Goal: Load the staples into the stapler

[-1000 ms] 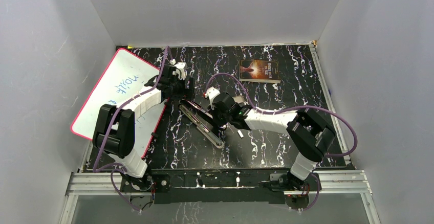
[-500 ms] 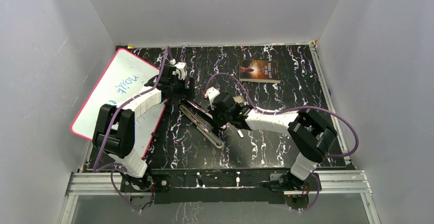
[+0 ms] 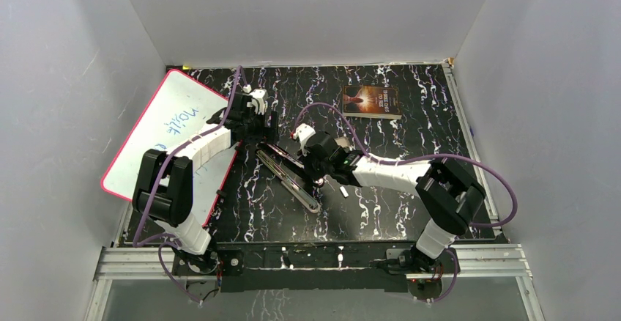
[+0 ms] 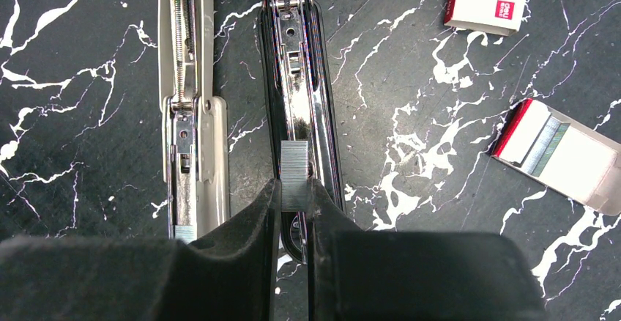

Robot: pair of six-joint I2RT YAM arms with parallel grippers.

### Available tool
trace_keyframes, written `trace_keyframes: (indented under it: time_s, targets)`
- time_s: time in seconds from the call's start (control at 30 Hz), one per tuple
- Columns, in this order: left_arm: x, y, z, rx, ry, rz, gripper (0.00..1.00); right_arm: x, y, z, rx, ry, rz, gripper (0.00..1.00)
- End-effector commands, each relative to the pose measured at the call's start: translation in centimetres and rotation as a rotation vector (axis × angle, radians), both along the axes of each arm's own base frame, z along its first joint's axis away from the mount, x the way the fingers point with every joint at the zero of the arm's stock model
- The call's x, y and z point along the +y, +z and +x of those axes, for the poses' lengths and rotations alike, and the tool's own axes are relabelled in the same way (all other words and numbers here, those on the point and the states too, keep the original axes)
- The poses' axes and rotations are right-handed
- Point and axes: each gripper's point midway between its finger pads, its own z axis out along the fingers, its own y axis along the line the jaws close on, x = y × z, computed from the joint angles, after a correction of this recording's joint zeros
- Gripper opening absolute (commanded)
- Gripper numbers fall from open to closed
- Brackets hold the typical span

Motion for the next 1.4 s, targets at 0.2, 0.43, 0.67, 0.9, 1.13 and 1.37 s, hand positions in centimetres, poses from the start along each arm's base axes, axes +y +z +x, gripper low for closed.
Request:
trace_keyframes:
  time_s: [0.2, 0.43, 0.67, 0.9, 1.13, 1.37]
  targets:
    - [-0.2, 1.5, 0.8, -0.031, -0.007, -0.009, 0.91, 0.6, 1.1, 0.6, -0.024, 0.013, 0.009, 0.0]
    - [-0.2, 1.4, 0.8, -0.031, -0.006, -0.008, 0.91, 0.5, 0.8, 0.7, -0.019, 0.01, 0.0, 0.0]
    - [-0.1, 1.5, 0.8, -0.033, -0.005, -0.008, 0.91, 0.3, 0.4, 0.7, -0.011, 0.008, -0.02, 0.0]
    - [-0.1, 1.6, 0.8, -0.034, -0.006, -0.008, 0.91, 0.2, 0.2, 0.7, -0.005, 0.006, -0.03, 0.0]
    - [-0.1, 1.6, 0.8, -0.034, -0.005, -0.005, 0.91, 0.3, 1.3, 0.9, -0.032, 0.009, -0.005, 0.0]
    - [-0.1, 1.5, 0.8, -0.034, -0.005, -0.004, 0.91, 0.6, 2.9, 0.9, -0.064, 0.019, 0.046, 0.0]
